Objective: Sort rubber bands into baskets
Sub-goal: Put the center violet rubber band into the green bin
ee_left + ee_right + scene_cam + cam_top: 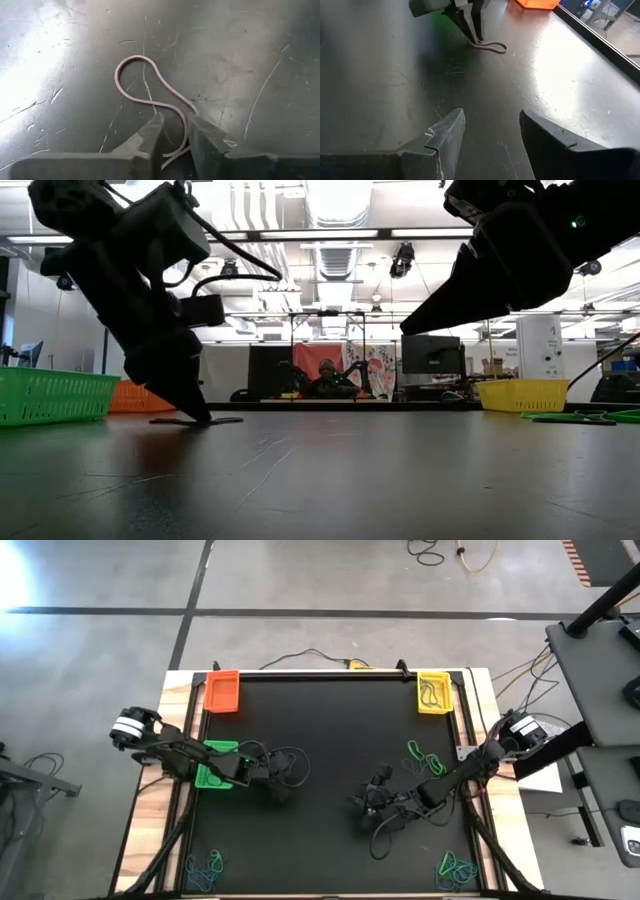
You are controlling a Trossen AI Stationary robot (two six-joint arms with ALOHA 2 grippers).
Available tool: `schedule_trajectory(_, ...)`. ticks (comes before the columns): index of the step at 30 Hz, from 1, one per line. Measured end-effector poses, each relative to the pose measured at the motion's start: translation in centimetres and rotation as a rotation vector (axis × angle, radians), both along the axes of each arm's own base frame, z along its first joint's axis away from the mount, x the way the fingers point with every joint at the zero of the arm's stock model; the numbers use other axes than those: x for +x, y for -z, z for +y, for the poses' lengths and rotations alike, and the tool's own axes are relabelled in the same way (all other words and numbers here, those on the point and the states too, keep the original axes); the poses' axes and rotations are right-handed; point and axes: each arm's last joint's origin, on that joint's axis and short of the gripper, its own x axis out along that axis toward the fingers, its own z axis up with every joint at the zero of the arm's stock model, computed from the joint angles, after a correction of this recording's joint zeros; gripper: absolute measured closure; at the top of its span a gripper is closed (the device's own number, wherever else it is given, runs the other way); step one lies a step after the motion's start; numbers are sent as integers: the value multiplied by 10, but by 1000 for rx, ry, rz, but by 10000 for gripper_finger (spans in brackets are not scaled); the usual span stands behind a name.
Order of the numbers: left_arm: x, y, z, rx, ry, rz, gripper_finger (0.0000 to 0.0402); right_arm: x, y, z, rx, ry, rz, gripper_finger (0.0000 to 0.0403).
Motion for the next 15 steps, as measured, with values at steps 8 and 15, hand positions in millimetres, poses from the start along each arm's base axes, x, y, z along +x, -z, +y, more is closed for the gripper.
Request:
schedule_trajectory(8, -1, 2, 0, -19, 3, -34, 255, 0, 0, 0, 2, 0, 0, 216)
schedule_trajectory(15, -2, 0, 1, -21, 28, -24, 236, 0, 0, 0, 2, -1, 1, 216)
